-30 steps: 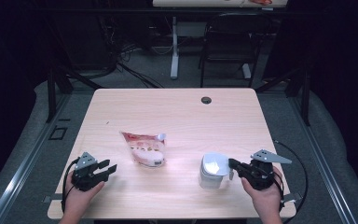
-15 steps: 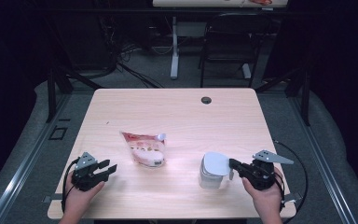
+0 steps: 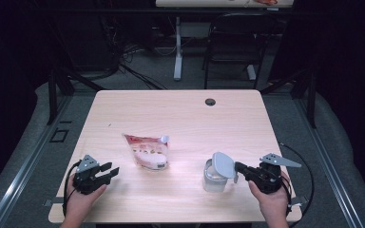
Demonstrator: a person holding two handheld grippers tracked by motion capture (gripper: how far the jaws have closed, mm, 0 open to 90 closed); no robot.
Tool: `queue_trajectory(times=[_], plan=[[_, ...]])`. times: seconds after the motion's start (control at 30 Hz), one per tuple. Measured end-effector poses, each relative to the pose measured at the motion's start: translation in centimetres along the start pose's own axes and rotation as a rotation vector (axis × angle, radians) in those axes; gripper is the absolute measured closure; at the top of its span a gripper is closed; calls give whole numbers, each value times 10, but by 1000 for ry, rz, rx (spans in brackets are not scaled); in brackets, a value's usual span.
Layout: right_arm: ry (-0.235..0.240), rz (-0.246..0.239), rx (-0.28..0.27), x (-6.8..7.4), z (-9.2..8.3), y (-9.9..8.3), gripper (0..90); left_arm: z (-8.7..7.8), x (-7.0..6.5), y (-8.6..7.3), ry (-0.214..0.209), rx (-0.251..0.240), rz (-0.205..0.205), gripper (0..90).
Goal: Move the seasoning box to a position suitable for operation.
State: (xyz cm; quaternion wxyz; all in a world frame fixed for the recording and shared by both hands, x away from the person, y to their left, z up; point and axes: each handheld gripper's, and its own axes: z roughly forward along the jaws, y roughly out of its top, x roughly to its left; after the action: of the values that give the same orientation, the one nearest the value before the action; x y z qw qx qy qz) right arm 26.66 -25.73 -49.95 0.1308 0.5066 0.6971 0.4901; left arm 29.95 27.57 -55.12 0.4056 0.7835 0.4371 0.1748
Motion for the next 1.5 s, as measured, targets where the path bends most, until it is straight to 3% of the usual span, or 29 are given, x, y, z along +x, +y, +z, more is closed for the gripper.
queue_trajectory(times=[0.23,1.37,1.5], plan=[[5,28,-3,-4,0,-2,900,0,0,0,-1,1,1,585],[-6,41,35,-9,5,-7,900,0,0,0,0,0,1,584],[-26,32,38,-10,6,-8,898,0,0,0,-1,0,1,582]])
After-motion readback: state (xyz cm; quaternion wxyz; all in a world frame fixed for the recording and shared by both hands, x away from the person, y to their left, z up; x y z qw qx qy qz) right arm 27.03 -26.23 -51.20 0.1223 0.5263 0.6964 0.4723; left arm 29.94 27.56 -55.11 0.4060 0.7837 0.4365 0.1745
